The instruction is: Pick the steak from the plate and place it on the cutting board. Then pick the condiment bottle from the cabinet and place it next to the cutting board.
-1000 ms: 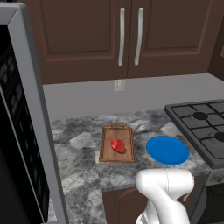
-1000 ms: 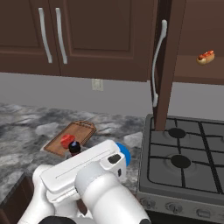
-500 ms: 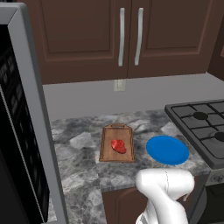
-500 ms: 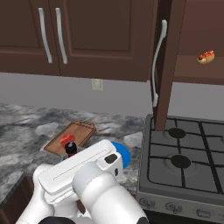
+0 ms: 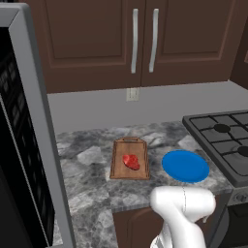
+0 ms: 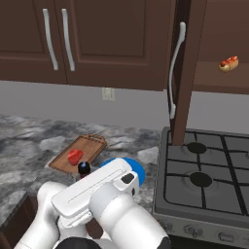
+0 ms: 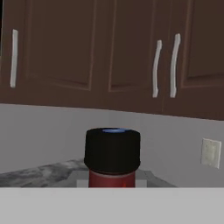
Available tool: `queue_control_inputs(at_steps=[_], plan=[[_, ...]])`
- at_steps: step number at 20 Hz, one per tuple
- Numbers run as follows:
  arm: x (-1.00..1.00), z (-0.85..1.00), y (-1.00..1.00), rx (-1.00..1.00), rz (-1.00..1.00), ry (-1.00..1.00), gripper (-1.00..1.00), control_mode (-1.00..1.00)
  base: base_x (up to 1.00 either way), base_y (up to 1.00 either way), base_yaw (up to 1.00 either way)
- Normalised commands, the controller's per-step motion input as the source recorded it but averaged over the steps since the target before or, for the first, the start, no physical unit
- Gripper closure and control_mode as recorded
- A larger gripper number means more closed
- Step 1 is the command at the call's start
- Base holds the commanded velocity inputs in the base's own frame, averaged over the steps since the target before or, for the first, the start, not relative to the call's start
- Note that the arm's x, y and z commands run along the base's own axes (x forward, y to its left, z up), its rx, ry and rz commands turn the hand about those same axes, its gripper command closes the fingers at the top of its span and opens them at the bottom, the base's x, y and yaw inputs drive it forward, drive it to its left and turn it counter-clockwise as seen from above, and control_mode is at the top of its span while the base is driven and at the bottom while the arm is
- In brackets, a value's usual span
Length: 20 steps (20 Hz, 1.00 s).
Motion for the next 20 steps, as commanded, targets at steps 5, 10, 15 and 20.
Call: queue_control_inputs(at_steps=[5, 10, 15, 20], plan=[[0.20, -0.31, 0.16, 0.05, 0.00, -0.06, 1.00, -1.00, 0.00, 0.00, 0.00], [0.19, -0.29, 0.15, 0.04, 0.00, -0.05, 1.00, -1.00, 0.00, 0.00, 0.00], [0.21, -0.30, 0.07, 0.01, 0.00, -0.06, 1.00, -1.00, 0.00, 0.00, 0.00], [0.21, -0.31, 0.04, 0.00, 0.00, -0.08, 1.00, -1.00, 0.00, 0.00, 0.00]])
